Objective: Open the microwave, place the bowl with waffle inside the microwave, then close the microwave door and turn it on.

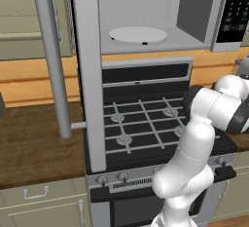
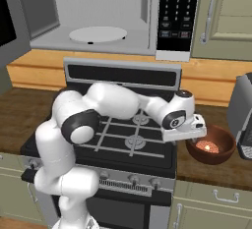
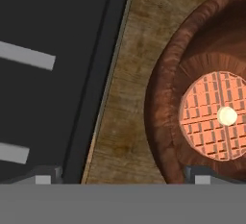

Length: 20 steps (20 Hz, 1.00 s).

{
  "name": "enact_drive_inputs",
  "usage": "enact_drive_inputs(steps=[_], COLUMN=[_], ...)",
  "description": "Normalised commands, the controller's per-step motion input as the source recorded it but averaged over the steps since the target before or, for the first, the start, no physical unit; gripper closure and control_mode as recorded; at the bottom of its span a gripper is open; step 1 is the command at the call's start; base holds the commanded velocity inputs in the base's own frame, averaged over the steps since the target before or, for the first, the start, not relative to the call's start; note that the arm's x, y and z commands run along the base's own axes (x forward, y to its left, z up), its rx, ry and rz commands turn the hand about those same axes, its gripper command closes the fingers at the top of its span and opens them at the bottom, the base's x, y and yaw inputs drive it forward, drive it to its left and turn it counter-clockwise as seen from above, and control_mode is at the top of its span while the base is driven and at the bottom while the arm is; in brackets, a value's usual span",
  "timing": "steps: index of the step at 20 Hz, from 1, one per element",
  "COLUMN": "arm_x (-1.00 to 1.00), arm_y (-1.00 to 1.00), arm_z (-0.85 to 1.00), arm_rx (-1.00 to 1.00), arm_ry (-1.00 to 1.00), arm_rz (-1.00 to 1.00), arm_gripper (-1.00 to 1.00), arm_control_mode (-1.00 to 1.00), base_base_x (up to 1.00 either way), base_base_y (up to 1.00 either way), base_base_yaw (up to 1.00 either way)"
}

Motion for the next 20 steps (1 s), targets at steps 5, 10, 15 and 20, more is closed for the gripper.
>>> enact_drive_inputs(steps=[5, 10, 15, 20], arm_x=[0.20, 0.21, 0.24, 0.15], arm_y=[-0.24, -0.24, -0.25, -0.10], arm_z=[-0.21, -0.21, -0.18, -0.08], arm_rx=[0.00, 0.00, 0.00, 0.00], arm_ry=[0.00, 0.00, 0.00, 0.00], arm_rz=[0.08, 0.07, 0.08, 0.04], arm_gripper=[-1.00, -1.00, -1.00, 1.00], arm_control_mode=[-1.00, -1.00, -1.00, -1.00], base_base_x=[0.00, 0.00, 0.00, 0.00], base_base_y=[0.00, 0.00, 0.00, 0.00], base_base_yaw=[0.00, 0.00, 0.00, 0.00])
